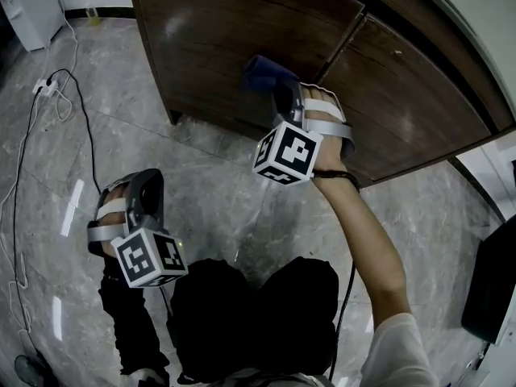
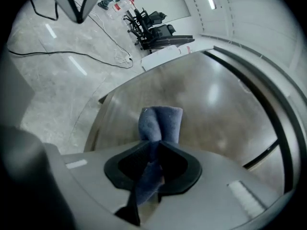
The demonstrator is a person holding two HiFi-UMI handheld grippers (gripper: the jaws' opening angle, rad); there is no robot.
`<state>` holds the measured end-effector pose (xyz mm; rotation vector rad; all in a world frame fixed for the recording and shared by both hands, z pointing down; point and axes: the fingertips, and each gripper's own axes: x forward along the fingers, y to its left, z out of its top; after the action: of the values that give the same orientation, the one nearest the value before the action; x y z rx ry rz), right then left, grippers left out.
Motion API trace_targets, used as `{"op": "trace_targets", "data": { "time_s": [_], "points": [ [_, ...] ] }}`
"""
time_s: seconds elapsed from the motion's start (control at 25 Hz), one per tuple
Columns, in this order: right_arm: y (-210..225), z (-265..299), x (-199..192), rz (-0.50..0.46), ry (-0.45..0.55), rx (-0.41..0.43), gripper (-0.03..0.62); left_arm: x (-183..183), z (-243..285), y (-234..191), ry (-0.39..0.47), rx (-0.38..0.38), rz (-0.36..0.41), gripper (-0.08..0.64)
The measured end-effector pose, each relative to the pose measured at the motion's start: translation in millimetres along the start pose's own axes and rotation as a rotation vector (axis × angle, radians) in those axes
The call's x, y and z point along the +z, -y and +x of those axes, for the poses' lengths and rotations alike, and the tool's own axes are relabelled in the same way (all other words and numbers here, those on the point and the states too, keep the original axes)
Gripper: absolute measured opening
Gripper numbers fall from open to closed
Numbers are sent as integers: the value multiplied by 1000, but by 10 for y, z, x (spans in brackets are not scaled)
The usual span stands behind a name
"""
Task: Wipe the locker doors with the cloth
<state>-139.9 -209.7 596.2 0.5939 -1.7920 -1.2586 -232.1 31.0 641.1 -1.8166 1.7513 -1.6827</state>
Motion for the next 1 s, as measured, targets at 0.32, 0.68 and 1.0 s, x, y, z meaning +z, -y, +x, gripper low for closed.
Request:
{"op": "trace_targets", "data": {
  "time_s": [0.32,0.68,1.0],
  "points": [
    [1055,-329,356,-19,52,-163,69,-61,-48,-7,-12,0,2,2],
    [1810,-571,576,-16,94,-270,69,-144,-58,-36,-21,10,-4,2],
    [1254,-280,607,-14,96,-194,69,-235,-45,-18,-32,0,-18,2]
  ]
}}
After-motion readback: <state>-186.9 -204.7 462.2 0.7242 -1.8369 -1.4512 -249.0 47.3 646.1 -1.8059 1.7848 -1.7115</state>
